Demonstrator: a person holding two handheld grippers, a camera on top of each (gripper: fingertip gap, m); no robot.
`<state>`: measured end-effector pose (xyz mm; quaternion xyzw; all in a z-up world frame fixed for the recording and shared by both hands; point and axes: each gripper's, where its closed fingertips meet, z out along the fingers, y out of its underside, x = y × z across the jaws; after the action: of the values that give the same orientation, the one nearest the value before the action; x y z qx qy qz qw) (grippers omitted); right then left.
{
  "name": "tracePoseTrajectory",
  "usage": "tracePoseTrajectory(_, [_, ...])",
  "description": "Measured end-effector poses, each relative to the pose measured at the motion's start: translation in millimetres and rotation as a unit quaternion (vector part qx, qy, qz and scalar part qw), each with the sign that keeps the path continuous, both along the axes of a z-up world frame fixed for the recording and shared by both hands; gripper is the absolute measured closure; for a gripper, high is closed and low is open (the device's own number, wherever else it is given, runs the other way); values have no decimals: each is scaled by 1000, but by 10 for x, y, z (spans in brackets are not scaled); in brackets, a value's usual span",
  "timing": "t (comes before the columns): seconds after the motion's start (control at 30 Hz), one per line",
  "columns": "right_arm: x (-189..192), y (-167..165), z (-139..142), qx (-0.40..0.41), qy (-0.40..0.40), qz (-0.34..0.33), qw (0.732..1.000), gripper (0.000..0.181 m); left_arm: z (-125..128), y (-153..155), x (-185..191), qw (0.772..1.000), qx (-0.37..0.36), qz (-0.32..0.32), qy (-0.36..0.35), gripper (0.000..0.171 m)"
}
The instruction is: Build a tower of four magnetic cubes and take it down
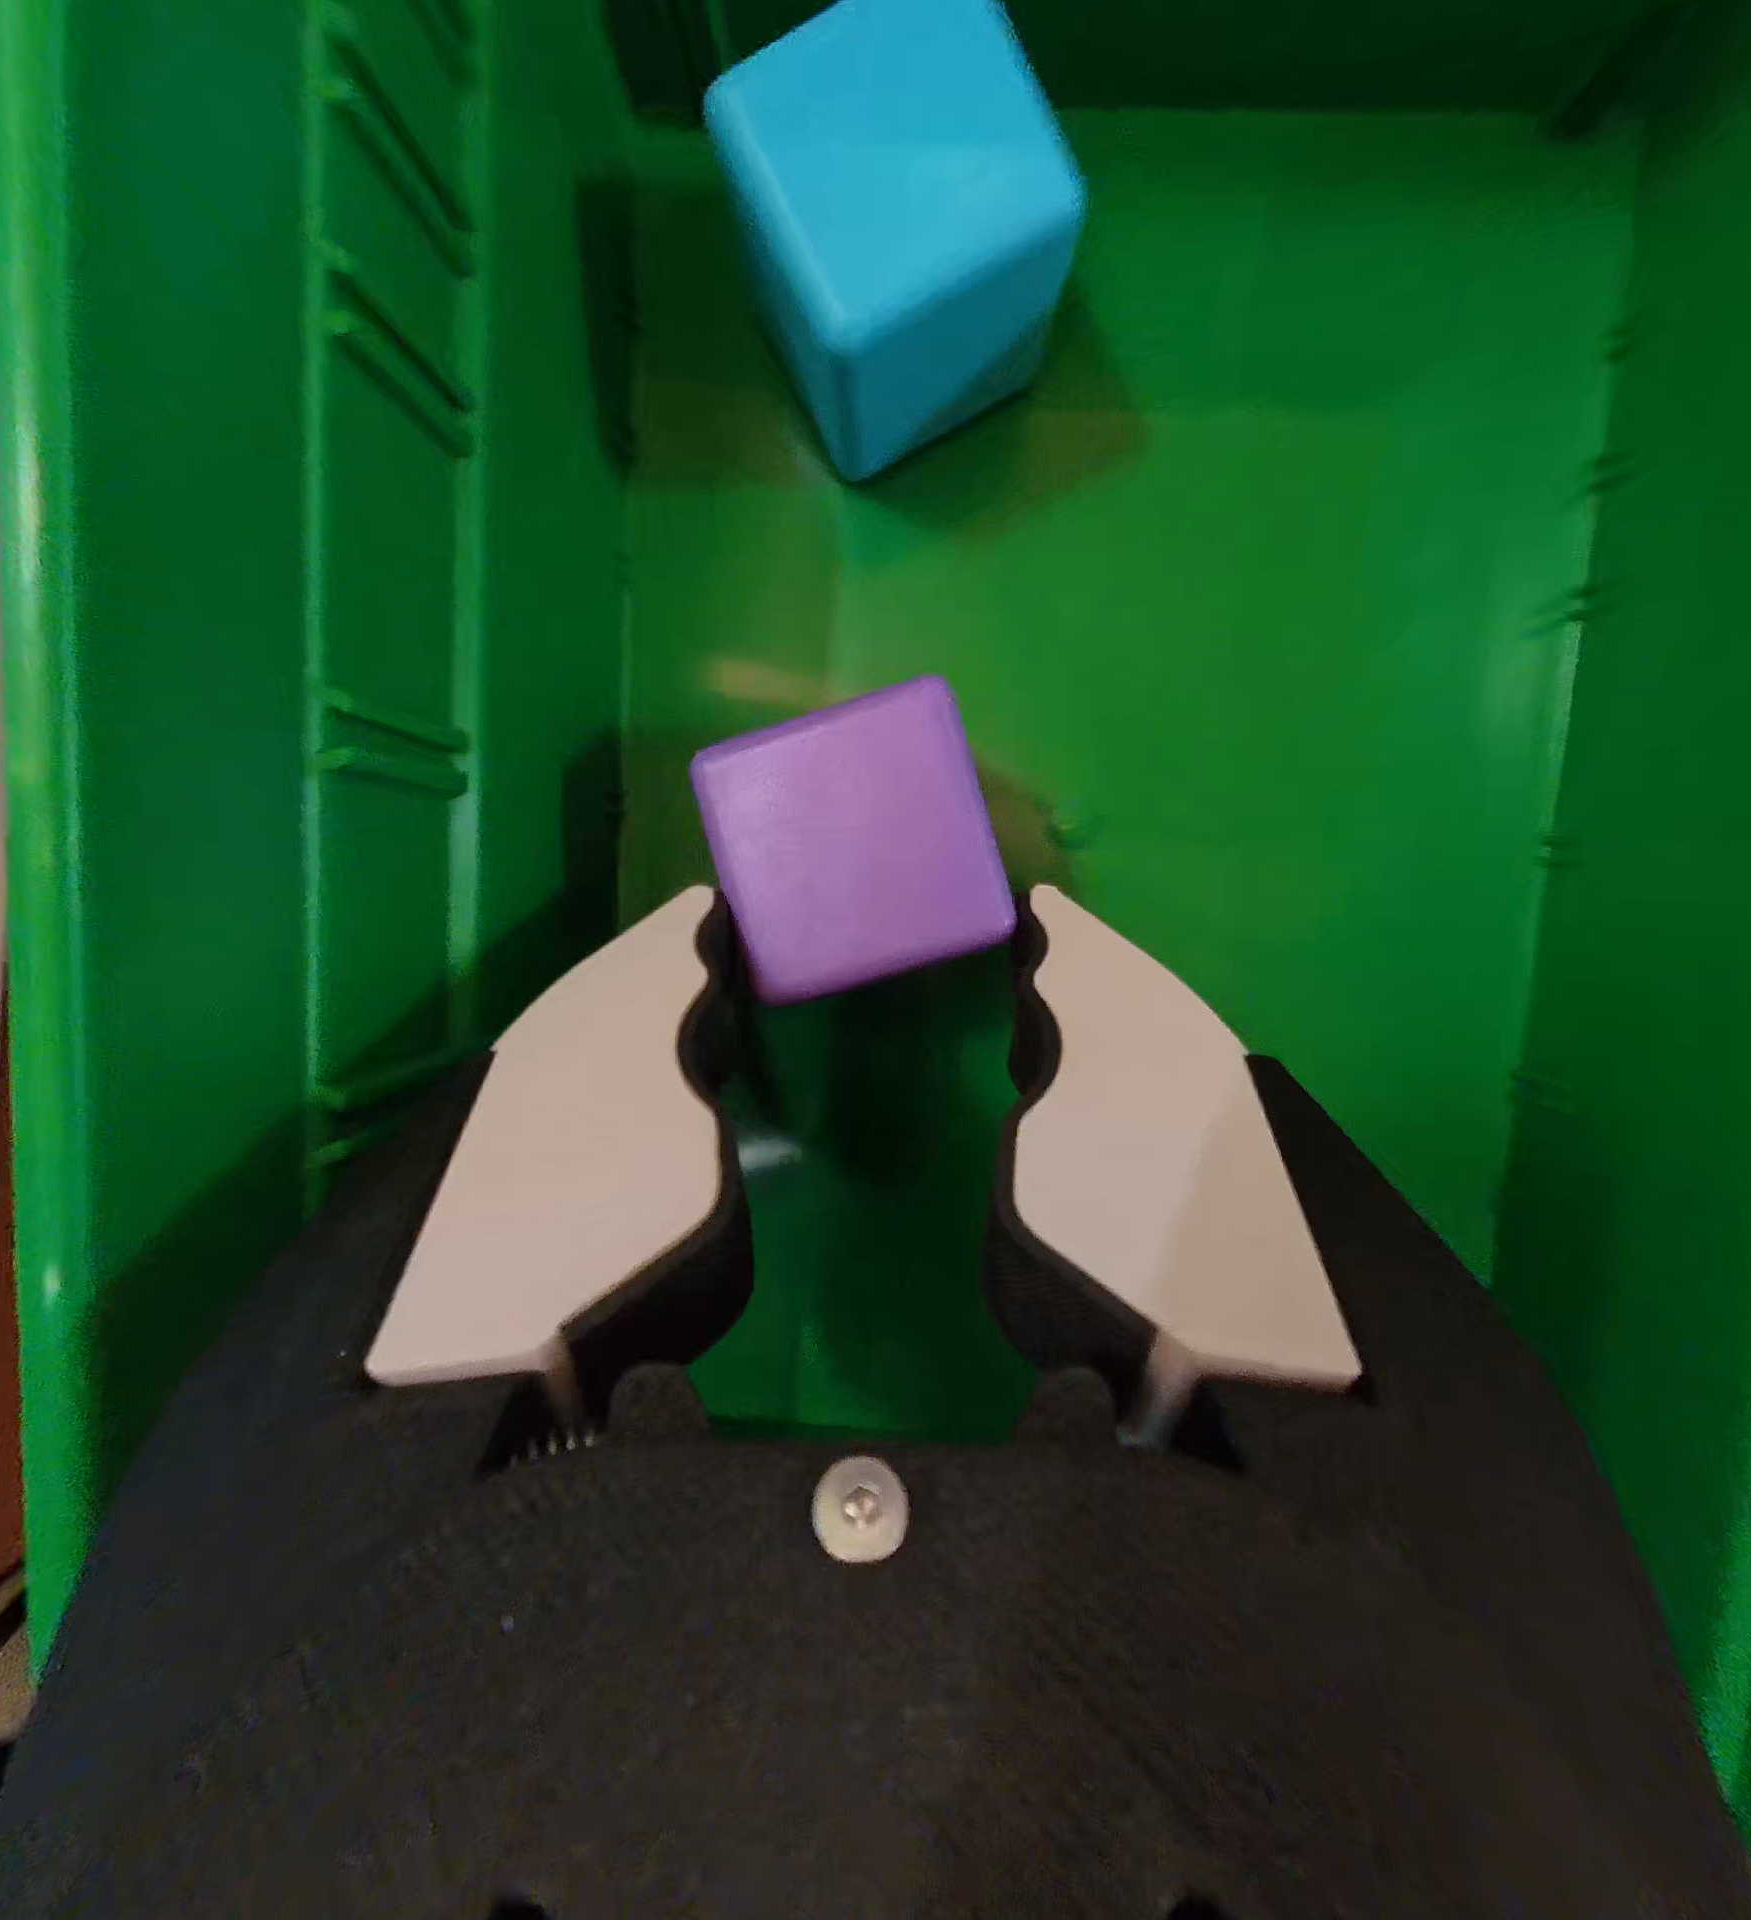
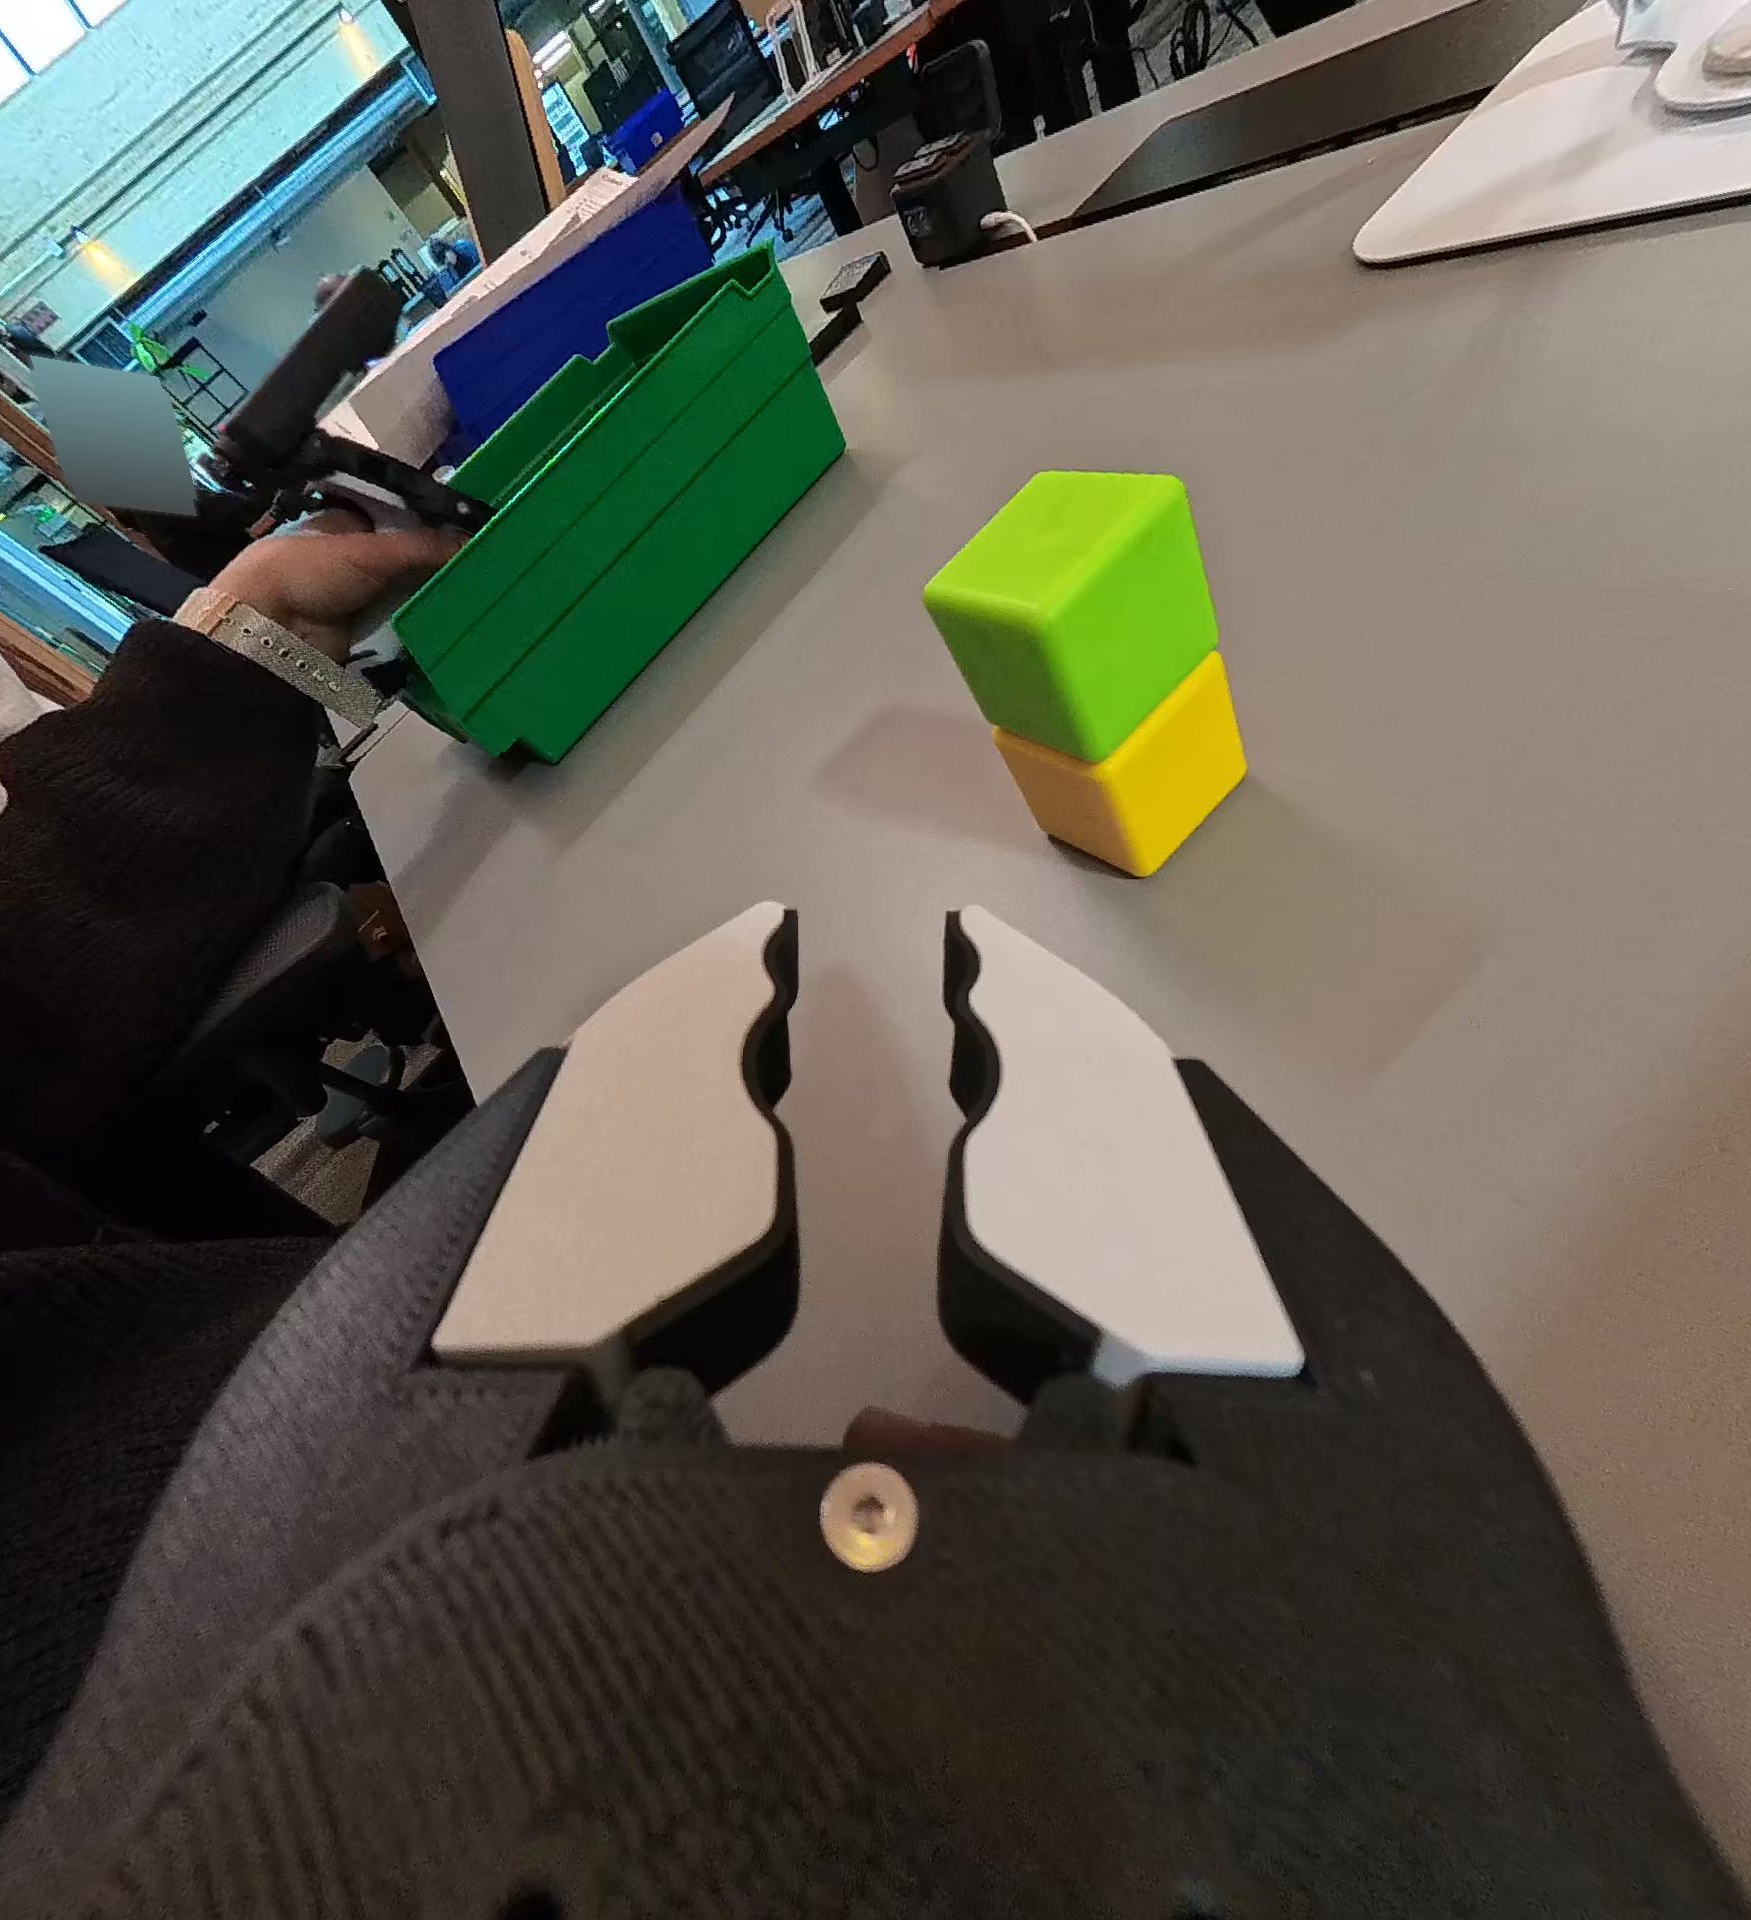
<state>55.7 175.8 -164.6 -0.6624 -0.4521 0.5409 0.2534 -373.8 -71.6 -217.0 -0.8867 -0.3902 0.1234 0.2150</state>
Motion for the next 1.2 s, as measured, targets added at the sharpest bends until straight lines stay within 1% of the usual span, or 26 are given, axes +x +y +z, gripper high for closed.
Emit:
tracePoseTrajectory(0.1, [-1,-1,-5,2,-1,0,1000,154,146,155,67,999,35,-34,7,120])
tracePoseTrajectory(0.2, [1,7,-3,1,-1,-1,1000,154,425,286,93,995,62,-59,50,121])
tracePoseTrajectory(0.27, [3,17,-2,0,0,-3,1000,154,657,382,135,990,80,-76,84,121])
tracePoseTrajectory(0.37, [4,33,-1,-2,1,-5,1000,154,1098,659,370,975,126,-132,128,121])
tracePoseTrajectory(0.43, [3,43,-5,-4,1,-6,1000,154,1423,954,686,953,168,-202,153,121])
tracePoseTrajectory(0.47, [4,47,-8,-4,0,-6,1000,154,1563,1113,883,939,185,-242,161,121])
tracePoseTrajectory(0.53, [5,48,-7,-5,1,-6,1000,154,1748,1430,1304,906,200,-330,174,120])
tracePoseTrajectory(0.6, [9,44,-4,-4,1,-6,1000,154,1793,1726,1721,866,185,-429,180,120])
tracePoseTrajectory(0.63, [10,41,-4,-2,1,-5,1000,154,1769,1856,1920,841,171,-481,180,120])
tracePoseTrajectory(0.7, [15,33,-3,1,1,-5,1000,154,1680,2090,2308,778,150,-585,172,120])
tracePoseTrajectory(0.77, [15,27,-3,5,0,-4,1000,155,1608,2319,2619,717,150,-663,155,120])
tracePoseTrajectory(0.8, [14,23,-2,6,0,-4,1000,155,1586,2431,2762,692,160,-691,135,120])
tracePoseTrajectory(0.9, [10,13,-10,12,-2,-4,1000,157,1550,2702,3150,631,189,-750,49,120])
tracePoseTrajectory(0.97, [12,11,-22,25,-6,-5,1000,157,1512,2827,3362,589,203,-782,20,120])
tracePoseTrajectory(1.0, [16,12,-30,34,-9,-6,999,157,1469,2870,3446,574,202,-794,6,120])
tracePoseTrajectory(1.07, [35,5,-51,47,-15,-7,999,157,1339,2922,3562,554,189,-811,-16,120])
tracePoseTrajectory(1.2, [91,-4,-72,46,-20,-12,999,157,1106,2973,3645,543,165,-823,-43,120])
